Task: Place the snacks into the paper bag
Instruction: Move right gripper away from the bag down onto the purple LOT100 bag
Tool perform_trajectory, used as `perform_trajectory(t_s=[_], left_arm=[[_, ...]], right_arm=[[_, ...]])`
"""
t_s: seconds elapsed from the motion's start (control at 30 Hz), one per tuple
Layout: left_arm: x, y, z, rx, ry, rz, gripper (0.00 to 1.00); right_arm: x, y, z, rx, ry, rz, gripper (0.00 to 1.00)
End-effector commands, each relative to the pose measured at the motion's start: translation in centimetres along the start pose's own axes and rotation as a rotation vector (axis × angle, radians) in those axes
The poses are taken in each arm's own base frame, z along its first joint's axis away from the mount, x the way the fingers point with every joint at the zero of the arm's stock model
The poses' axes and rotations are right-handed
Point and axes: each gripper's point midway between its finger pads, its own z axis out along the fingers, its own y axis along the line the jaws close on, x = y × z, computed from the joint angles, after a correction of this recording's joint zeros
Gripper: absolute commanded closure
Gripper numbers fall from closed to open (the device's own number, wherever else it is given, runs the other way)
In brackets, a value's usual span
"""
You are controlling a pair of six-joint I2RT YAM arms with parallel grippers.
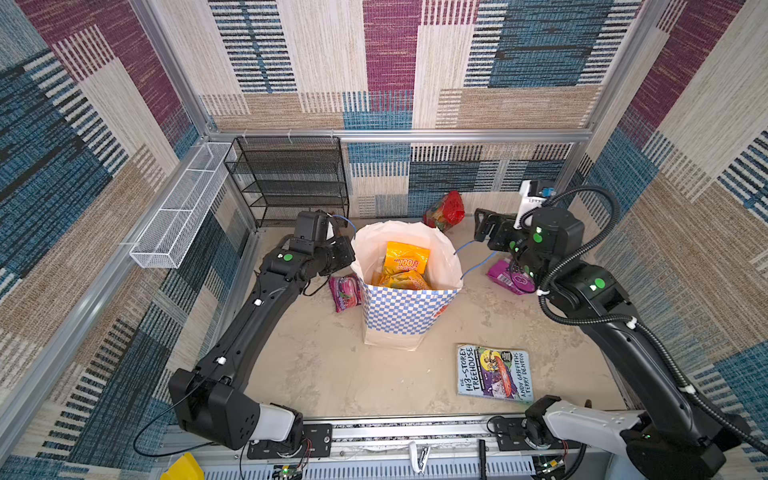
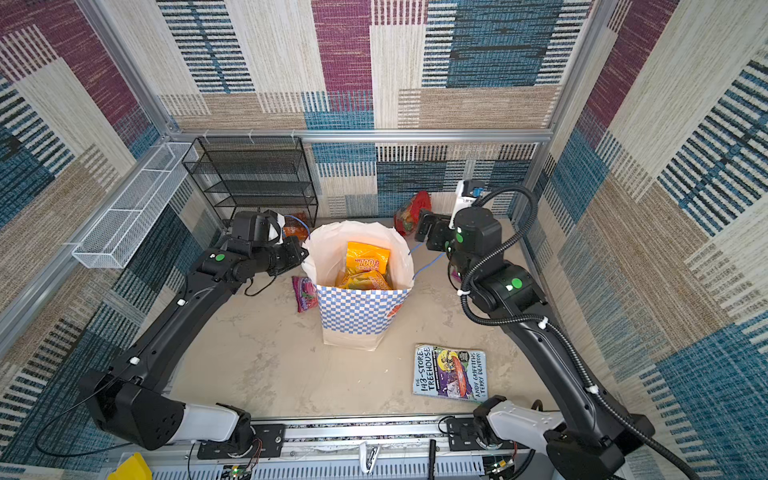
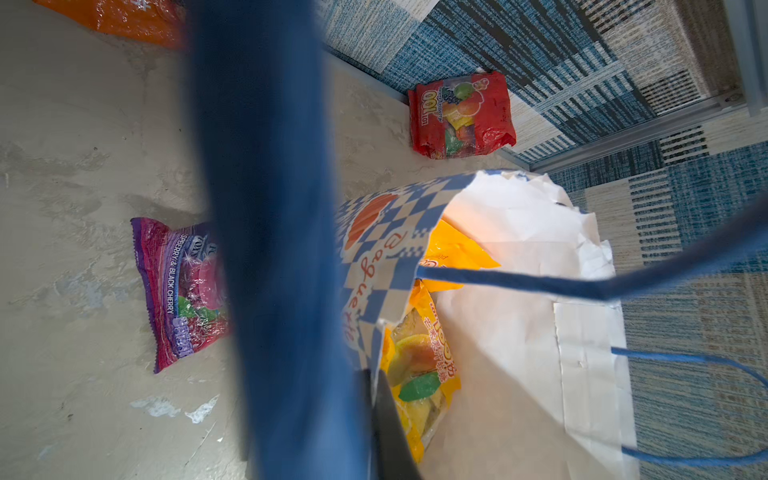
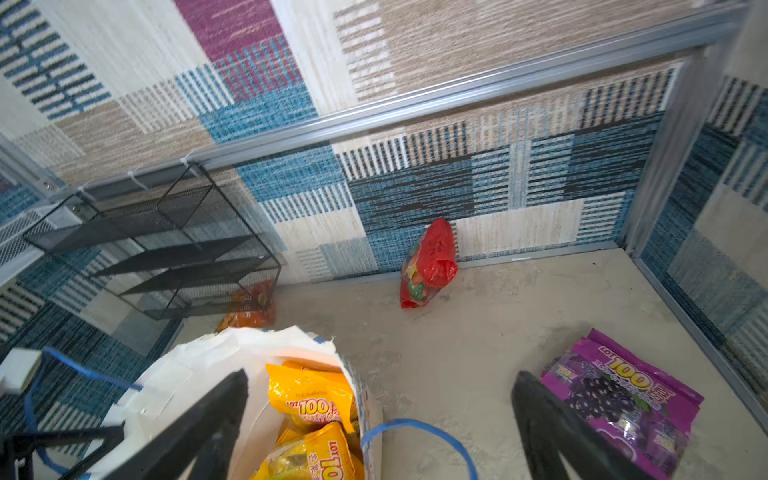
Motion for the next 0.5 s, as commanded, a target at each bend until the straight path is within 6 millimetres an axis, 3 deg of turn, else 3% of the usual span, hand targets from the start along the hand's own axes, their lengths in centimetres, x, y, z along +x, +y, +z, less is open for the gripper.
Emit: perform_trajectory(t_s=[0.0,0.2,0.27,0.47], left_arm=[[-0.9,-0.7,-0.1,0.024,-0.038,0.014,1.00],[-1.0,-0.6,0.0,0.022,-0.039,0.014,1.00],[-1.0,-0.6,-0.1,0.021,-0.039,0.015,1.00],[-1.0,-0.8,-0.1,0.030,-0.036,0.014,1.00]], right_arm=[[-1.6,-2.3,-0.2,0.032,-0.082,0.101,0.00],[0.0,-8.5,1.7,0.073,-0.075,0.232,0.00],[1.1,-12.0,2.5,0.115,-0.060,0.297,0.00],[7.7,-21.5,5.5,0.240,0.012,0.505,0.00]])
